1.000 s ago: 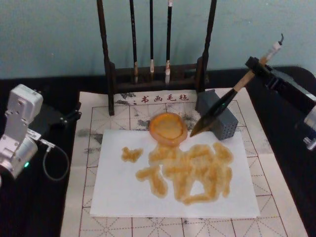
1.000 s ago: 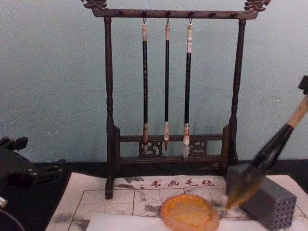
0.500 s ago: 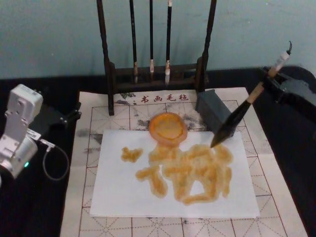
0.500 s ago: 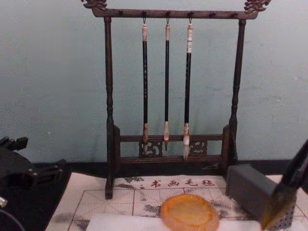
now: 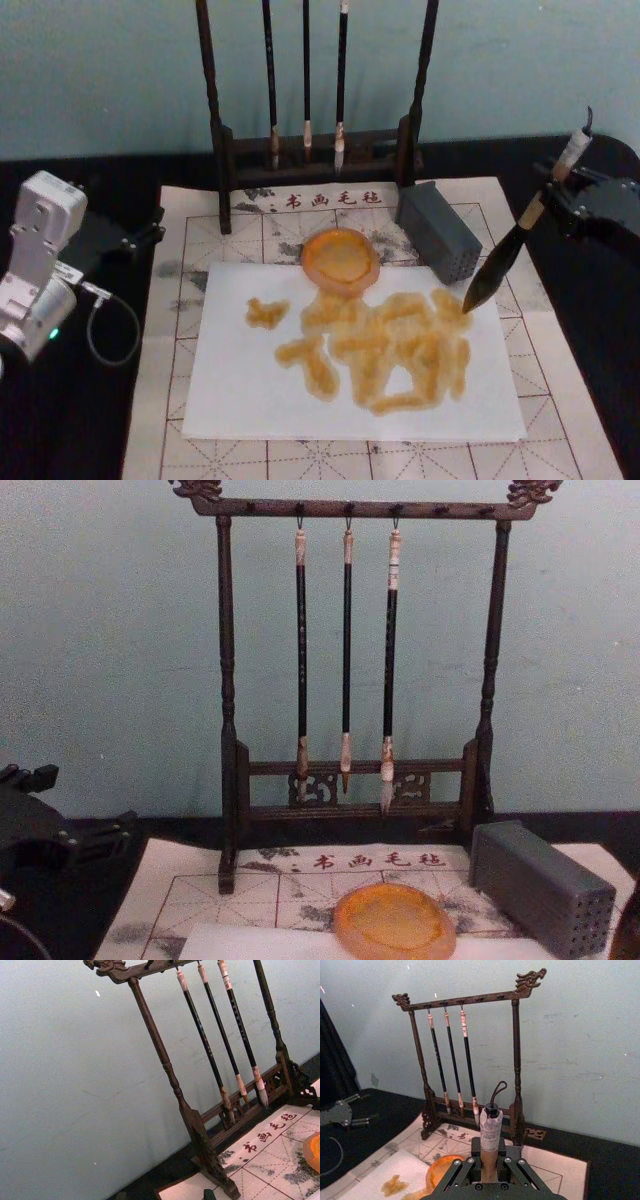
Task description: Pick up the brush from the inkstone, write on the paper, then place the brush back to its original position.
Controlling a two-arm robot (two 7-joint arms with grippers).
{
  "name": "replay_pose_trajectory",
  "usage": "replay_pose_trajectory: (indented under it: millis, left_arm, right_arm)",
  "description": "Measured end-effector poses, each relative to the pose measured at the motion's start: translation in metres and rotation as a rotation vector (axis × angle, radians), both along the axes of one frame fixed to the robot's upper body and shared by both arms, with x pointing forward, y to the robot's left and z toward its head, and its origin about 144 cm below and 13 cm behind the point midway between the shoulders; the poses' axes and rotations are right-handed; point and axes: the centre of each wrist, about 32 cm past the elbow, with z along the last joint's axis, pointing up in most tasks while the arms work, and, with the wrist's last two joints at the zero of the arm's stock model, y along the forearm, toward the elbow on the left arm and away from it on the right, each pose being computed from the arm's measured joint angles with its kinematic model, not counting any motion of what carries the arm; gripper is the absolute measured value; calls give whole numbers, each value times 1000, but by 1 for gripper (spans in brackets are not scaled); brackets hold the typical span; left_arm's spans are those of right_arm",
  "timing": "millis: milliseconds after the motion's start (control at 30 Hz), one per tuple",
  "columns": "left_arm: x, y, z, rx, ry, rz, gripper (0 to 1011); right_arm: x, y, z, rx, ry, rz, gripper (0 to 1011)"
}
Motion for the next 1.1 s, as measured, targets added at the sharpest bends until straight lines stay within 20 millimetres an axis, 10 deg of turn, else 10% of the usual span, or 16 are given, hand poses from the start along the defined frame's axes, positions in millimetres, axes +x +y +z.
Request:
replay_pose_trajectory:
  millis: [1100]
  left_arm:
    - [0,0,0,0,0,0,1001]
  right_arm:
    - [-23,1,-7,-106,-56,27,185]
